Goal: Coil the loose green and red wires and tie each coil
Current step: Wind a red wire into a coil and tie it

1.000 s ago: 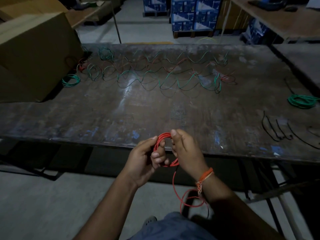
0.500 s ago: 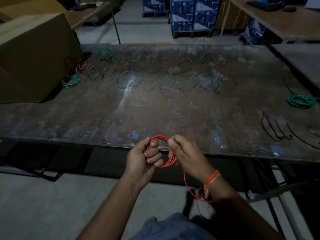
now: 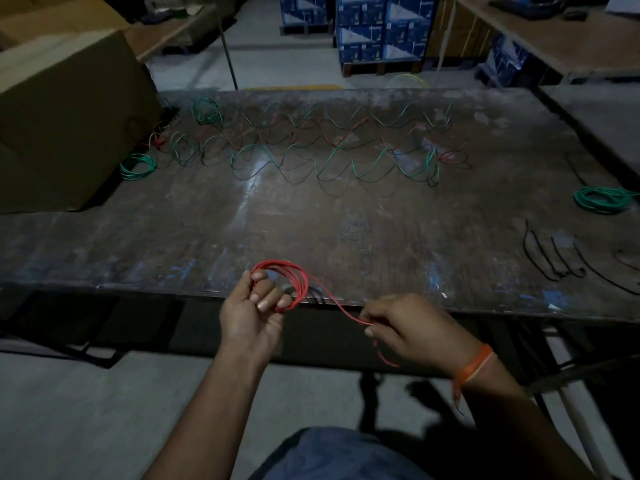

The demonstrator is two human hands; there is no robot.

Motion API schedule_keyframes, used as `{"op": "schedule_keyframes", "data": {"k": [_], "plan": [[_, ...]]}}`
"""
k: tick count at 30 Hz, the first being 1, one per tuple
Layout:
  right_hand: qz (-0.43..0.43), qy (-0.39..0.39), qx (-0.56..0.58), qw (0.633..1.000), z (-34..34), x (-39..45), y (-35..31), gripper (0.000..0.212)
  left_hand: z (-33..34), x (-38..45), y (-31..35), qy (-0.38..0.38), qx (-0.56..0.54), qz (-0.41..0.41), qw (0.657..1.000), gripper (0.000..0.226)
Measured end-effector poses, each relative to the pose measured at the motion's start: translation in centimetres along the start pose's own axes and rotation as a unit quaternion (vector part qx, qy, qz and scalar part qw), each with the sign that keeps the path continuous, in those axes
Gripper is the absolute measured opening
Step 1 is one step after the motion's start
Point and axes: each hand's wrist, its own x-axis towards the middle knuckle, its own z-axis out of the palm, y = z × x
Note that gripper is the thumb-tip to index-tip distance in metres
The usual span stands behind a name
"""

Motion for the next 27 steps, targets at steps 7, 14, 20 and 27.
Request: {"op": "schedule_keyframes", "data": {"k": [7,14,20,27], "plan": [[-0.113,0.092,0.083,0.986,0.2,0.9,-4.3,0.024,0.3,-0.8,-2.1,-0.043,0.267,0.144,0.952,0.033],[-0.099,0.234,0.126,0.959,-0.7,2.1,-5.6,0.013,0.2,-2.3,-2.7,-0.139,0.507,0.189,0.829,0.042],[-0.036,0.276,0.210,0.937,-0.2,2.6,-5.3,0.013,0.6,-2.9,-2.5,-0.166,0.462,0.131,0.861,0.039],[0.049,0.296,0.284,0.911,0.7,2.8,-4.7,0.017,1.2,-3.3,-2.7,-0.200,0.373,0.026,0.906,0.040]]}}
